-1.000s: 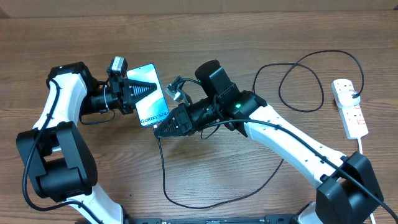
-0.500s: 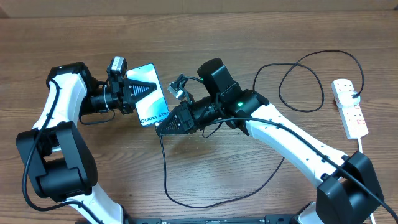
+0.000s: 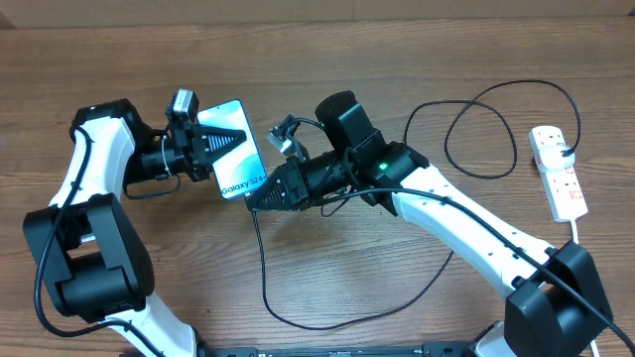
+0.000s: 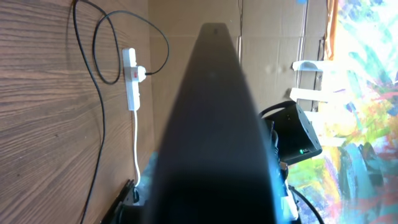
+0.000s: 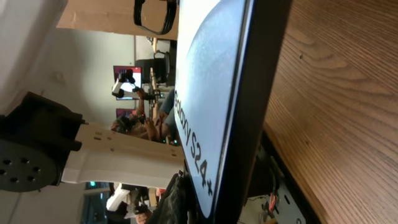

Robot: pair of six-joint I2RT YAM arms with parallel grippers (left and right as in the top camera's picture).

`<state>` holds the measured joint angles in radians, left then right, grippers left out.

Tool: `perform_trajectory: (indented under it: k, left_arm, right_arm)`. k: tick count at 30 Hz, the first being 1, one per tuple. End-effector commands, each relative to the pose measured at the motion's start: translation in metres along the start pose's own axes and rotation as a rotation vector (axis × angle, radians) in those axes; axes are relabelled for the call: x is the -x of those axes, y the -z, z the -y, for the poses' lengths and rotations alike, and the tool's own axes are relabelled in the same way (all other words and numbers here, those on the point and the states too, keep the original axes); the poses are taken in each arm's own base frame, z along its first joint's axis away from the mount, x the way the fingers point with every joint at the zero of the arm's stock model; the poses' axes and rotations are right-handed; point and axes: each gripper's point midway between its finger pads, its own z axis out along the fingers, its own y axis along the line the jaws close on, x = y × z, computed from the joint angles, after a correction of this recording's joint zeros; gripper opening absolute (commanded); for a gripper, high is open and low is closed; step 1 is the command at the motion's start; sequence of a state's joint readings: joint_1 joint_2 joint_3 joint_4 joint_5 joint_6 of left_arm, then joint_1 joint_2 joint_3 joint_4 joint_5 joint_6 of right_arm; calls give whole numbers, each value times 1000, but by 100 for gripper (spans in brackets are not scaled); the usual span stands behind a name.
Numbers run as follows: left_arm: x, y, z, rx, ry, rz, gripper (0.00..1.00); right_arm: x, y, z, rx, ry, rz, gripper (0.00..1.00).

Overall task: Plug charger to phone and switch on socket
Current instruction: 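Align the plug with the phone's bottom port held by the left gripper, then push the plug with the right gripper into the phone's port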

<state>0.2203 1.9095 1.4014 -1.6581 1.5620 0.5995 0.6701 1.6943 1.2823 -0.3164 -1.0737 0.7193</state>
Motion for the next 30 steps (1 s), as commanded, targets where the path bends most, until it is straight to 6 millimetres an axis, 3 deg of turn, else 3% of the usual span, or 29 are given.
perform_trajectory:
  k: [1, 11, 24, 25, 27, 28, 30]
  left_arm:
    - [-9, -7, 4, 22, -26, -40, 5]
    - [-9, -7, 4, 23, -26, -41, 4]
    - [-12, -7, 1, 41, -19, -53, 4]
    - [-12, -7, 1, 41, -19, -53, 4]
    - [-12, -7, 1, 41, -19, -53, 4]
    - [-12, -7, 1, 41, -19, -53, 4]
    - [-12, -7, 1, 41, -20, -53, 4]
  right_arm:
    - [28, 8, 7, -63, 2, 124, 4]
    - [42, 11, 14, -113, 0, 201, 4]
    - [68, 18, 6, -112, 37, 323, 6]
    - [69, 19, 7, -116, 37, 329, 14]
    - [70, 20, 7, -114, 37, 330, 67]
    - [69, 21, 6, -107, 40, 323, 79]
    - [66, 23, 4, -85, 54, 296, 91]
